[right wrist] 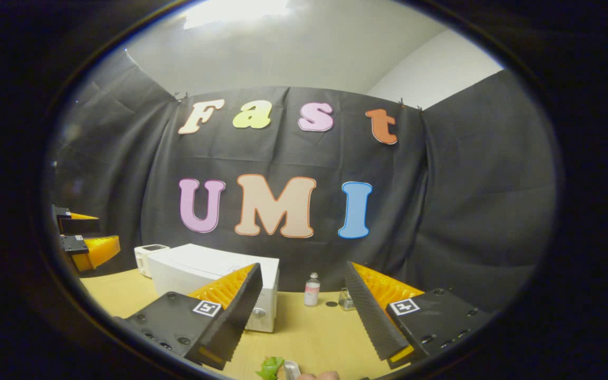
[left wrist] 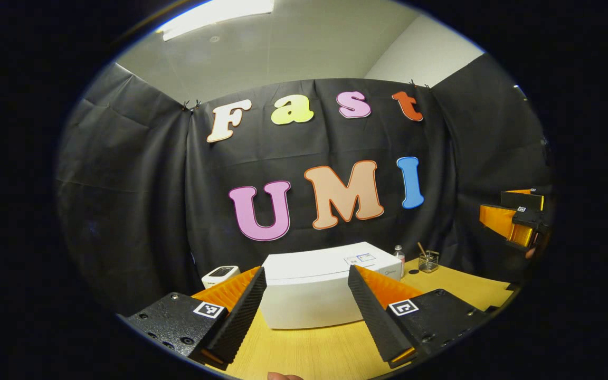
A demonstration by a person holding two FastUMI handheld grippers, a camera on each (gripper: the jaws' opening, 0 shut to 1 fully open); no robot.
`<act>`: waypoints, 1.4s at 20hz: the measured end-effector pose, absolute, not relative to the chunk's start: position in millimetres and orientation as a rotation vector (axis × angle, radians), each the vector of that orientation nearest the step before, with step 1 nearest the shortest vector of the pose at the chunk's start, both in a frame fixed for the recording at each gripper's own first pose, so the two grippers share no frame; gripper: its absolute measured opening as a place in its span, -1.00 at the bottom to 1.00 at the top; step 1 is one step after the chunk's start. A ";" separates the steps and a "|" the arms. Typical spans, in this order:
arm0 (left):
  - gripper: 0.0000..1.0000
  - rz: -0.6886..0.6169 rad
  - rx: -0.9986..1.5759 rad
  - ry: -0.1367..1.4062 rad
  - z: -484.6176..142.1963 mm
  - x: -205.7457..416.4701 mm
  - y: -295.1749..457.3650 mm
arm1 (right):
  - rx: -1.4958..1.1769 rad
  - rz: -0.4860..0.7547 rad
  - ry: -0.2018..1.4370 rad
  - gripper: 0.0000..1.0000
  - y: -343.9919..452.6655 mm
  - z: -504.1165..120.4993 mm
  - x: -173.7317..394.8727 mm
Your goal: Open the microwave oven with the left hand, put the food in, and close the microwave oven.
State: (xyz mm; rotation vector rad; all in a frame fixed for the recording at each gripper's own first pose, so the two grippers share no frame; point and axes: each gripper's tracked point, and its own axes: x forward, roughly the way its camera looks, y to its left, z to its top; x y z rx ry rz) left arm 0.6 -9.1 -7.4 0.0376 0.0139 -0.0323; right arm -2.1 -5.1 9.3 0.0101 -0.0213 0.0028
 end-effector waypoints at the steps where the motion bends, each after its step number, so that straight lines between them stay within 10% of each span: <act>1: 0.94 -0.030 0.039 0.012 -8.9 1.7 -8.5 | 0.007 0.001 -0.022 0.93 -6.2 9.7 -2.4; 28: 0.96 -0.239 0.084 0.300 -247.9 153.1 -171.7 | -0.034 -0.133 0.052 0.93 -92.2 -0.2 -62.3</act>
